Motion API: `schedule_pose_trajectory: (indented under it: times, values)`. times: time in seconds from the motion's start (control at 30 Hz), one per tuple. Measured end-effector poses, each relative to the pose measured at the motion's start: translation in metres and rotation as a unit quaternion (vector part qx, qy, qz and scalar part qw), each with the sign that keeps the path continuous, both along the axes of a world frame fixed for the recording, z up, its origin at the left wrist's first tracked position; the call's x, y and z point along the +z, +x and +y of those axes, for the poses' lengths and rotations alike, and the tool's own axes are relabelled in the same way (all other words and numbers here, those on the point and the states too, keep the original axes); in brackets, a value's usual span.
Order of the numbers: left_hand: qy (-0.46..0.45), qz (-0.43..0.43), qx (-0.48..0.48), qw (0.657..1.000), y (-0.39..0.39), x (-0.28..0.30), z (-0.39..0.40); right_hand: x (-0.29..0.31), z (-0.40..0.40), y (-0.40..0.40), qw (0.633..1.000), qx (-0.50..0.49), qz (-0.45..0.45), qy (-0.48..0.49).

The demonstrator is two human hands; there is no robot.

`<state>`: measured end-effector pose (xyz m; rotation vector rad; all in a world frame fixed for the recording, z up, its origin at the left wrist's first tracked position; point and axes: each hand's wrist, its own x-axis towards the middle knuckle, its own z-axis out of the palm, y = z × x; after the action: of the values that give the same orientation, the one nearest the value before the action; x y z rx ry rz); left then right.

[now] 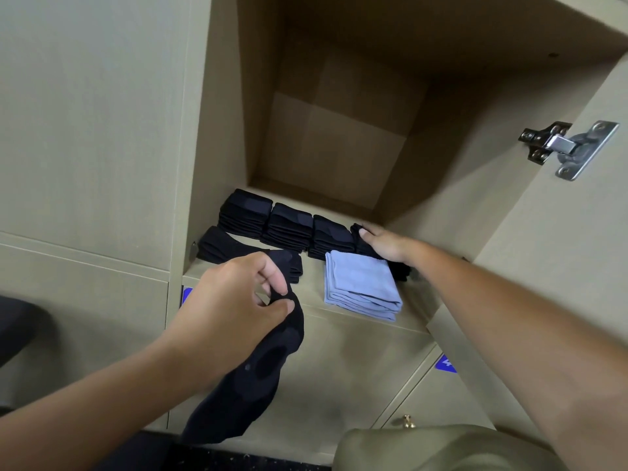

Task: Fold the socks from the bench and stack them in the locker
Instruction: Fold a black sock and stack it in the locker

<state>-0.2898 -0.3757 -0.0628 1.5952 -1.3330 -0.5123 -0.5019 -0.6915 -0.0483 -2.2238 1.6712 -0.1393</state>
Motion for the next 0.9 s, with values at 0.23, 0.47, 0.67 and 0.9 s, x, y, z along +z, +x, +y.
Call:
schedule_pose_trajectory:
  times: [0.23,0.47,0.67,0.9]
  values:
    - [-0.023,0.001,0.004,1.000,0.009,-0.002,-0.002,-0.006,-0.005,-0.001,0.999,-0.023,-0.017,0.038]
    - [-0.057,0.004,-0.025,0.998,0.024,0.001,-0.004,0.010,0.037,0.018,0.974,-0.032,-0.082,-0.207]
    - [-0.068,0.055,-0.055,0.995,0.038,0.010,-0.003,0.026,0.131,0.064,0.924,0.073,-0.337,-0.168]
    - [-0.043,0.135,-0.121,0.982,0.059,0.036,0.016,0.024,0.207,0.099,0.891,0.234,-0.354,0.159]
